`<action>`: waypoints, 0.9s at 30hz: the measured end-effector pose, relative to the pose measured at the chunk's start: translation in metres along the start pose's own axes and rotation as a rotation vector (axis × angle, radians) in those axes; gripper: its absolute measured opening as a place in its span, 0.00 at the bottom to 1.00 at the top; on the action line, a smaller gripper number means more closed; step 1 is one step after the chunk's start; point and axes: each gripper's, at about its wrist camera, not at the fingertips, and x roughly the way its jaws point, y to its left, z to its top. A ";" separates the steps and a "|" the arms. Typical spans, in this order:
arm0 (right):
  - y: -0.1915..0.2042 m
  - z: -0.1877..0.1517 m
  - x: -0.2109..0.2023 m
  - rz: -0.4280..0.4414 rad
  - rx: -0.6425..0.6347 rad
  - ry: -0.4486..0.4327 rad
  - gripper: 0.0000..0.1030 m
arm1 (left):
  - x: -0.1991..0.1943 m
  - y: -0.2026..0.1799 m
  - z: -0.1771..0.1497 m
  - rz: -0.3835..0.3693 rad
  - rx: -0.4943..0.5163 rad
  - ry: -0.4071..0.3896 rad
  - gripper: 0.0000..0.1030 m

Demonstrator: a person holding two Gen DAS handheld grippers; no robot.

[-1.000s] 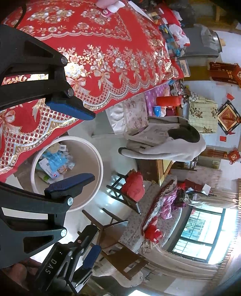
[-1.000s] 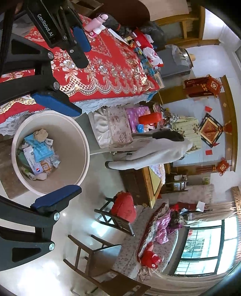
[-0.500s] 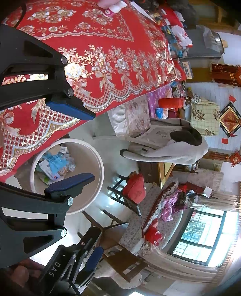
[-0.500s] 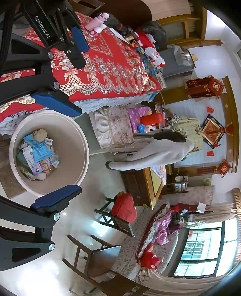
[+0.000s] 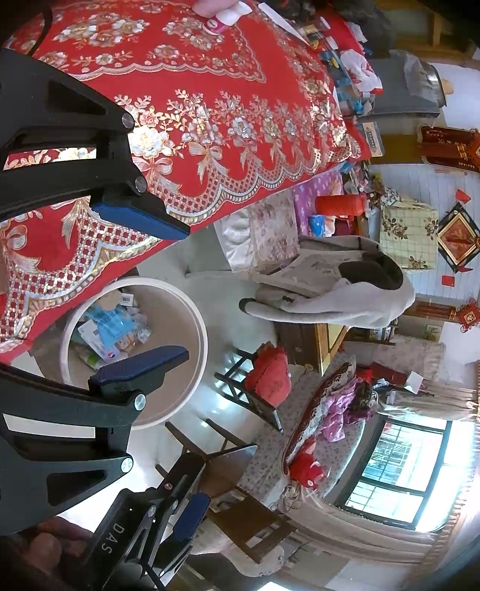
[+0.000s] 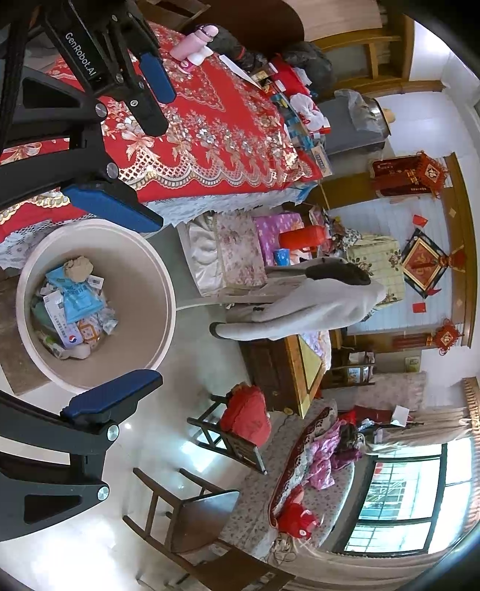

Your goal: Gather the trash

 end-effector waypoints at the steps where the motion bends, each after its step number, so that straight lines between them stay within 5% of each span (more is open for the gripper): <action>1: 0.000 0.000 0.000 0.000 0.001 -0.002 0.72 | 0.000 0.000 0.000 0.000 -0.001 -0.001 0.57; 27: 0.000 0.000 -0.001 0.000 0.002 0.003 0.73 | -0.003 0.003 -0.003 -0.005 0.009 -0.002 0.57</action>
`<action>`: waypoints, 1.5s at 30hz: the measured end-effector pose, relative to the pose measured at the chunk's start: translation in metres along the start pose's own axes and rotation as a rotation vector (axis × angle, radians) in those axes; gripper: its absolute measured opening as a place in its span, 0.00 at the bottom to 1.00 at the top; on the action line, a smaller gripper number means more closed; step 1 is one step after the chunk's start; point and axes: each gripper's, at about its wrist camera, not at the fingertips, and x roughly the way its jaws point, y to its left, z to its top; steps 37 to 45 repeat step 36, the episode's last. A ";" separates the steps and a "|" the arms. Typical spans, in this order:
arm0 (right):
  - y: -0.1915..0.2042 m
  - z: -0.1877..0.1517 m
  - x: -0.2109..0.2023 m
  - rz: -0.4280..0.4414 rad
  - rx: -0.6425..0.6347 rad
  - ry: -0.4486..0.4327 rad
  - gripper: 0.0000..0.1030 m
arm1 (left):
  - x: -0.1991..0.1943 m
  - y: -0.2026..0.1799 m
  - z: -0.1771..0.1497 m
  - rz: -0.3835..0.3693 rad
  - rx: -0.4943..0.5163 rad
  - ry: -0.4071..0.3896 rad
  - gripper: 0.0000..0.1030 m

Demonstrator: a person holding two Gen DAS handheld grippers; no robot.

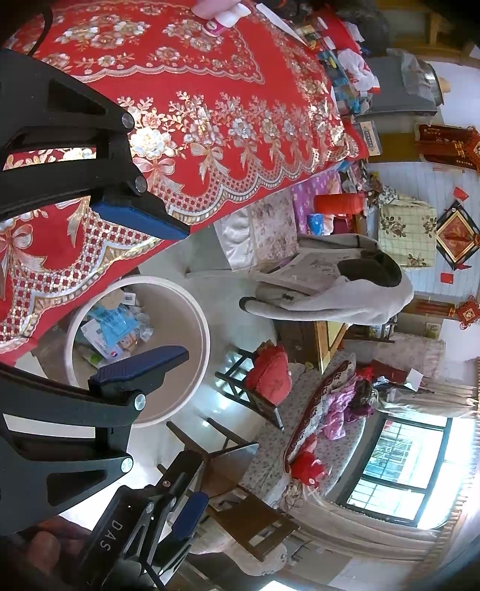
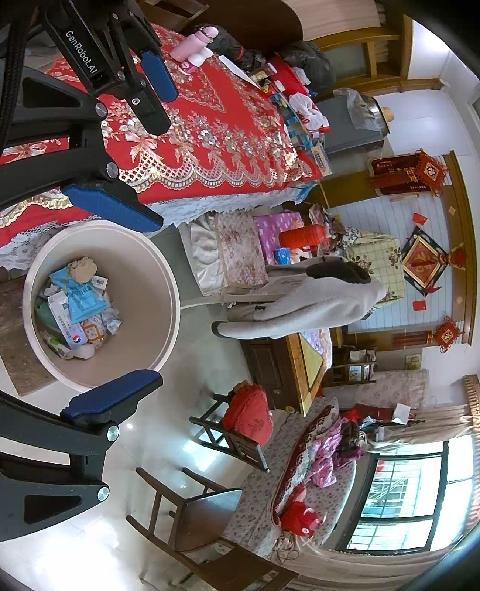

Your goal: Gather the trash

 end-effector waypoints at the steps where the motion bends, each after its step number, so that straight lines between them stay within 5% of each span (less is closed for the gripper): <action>1: -0.001 0.000 0.000 0.000 0.001 0.002 0.73 | 0.000 0.000 -0.001 0.000 0.001 0.001 0.57; 45: -0.003 -0.009 0.006 -0.011 -0.004 0.056 0.73 | 0.015 0.006 -0.006 -0.041 -0.022 0.053 0.57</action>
